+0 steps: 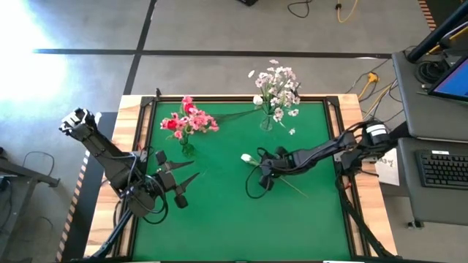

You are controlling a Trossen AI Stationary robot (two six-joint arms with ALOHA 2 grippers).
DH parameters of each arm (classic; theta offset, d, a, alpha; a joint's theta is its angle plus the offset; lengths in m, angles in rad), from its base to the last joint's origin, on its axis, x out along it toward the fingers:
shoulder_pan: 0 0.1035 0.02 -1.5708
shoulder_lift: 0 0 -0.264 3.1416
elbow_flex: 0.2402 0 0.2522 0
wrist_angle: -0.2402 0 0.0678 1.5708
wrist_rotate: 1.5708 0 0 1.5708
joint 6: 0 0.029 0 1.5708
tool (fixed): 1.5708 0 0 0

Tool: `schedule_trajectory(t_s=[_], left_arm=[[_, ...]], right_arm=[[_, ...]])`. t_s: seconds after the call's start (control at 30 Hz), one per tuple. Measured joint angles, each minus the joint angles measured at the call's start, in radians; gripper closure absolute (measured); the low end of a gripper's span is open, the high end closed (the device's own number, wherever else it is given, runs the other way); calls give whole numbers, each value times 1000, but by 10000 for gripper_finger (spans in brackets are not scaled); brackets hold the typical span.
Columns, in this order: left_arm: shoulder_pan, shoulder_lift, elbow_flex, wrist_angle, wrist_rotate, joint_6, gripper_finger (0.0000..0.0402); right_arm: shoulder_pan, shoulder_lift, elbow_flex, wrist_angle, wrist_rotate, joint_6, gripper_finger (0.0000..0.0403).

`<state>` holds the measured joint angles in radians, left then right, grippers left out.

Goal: Sort flowers into vase by color
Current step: Put the white flower into the transparent vase

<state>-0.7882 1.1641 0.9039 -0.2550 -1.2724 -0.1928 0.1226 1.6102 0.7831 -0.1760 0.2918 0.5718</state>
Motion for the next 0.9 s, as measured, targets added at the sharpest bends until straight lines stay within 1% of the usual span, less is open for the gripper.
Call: schedule_trajectory(t_s=[0.1,0.13,0.3,0.37,0.43,0.5,0.6,0.67,0.8,0.9], left_arm=[[0,0,0,0,0,0,232],[0,0,0,0,0,0,232],[0,0,0,2,9,-11,232],[1,0,0,14,77,-13,232],[9,0,0,36,191,3,232],[18,9,0,85,287,35,232],[34,43,0,196,350,143,232],[48,75,0,283,371,239,232],[80,145,0,463,378,417,232],[104,180,0,559,378,490,232]], right_arm=[[3,-31,-1,-4,-1,-11,376],[5,-47,-1,-3,2,-16,381],[40,-143,-2,8,37,-40,382],[69,-194,-2,45,74,-75,383],[101,-243,-2,97,119,-126,383],[134,-284,-2,170,154,-204,384],[183,-331,-4,310,190,-336,384],[212,-348,-5,412,208,-441,384],[244,-358,-5,661,214,-640,385],[246,-358,-5,805,217,-776,385]])
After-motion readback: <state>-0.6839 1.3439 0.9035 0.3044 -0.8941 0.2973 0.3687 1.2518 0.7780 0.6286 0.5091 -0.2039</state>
